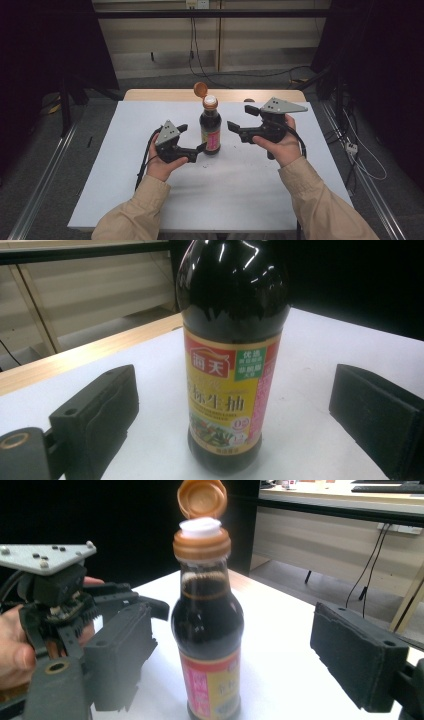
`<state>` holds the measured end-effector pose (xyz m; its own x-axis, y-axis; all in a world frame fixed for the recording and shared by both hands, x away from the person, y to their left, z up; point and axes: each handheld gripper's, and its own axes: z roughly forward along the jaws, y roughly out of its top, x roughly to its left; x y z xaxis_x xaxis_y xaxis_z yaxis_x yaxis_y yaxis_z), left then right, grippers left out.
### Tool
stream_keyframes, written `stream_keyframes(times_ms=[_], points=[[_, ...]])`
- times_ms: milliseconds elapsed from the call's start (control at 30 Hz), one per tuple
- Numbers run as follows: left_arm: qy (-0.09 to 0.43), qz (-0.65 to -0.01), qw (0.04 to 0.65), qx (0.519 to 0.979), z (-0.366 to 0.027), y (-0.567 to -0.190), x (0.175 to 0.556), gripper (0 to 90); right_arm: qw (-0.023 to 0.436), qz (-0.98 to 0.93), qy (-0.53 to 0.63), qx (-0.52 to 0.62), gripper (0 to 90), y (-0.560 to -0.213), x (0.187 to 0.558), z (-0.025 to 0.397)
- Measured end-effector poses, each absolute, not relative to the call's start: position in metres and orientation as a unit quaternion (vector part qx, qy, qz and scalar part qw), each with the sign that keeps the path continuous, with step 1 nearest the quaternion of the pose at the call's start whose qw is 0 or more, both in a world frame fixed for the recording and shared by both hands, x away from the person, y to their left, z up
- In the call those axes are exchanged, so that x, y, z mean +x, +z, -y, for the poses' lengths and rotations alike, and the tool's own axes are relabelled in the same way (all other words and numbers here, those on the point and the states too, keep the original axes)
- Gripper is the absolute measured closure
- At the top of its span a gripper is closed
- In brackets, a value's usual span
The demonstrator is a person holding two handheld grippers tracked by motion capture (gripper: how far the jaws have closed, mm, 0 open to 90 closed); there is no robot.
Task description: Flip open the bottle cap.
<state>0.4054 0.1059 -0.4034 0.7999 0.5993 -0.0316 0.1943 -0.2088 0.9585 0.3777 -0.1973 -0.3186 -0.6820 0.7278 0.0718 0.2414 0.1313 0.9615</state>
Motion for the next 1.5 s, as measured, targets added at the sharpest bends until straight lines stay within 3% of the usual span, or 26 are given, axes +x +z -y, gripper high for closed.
stream_keyframes(times_ms=[1500], points=[[0.17,-0.27,0.578,0.751,-0.168,-0.411,0.384,4.9,0.226,-0.715,0.548,0.372,16.7,-0.388,0.331,0.255]])
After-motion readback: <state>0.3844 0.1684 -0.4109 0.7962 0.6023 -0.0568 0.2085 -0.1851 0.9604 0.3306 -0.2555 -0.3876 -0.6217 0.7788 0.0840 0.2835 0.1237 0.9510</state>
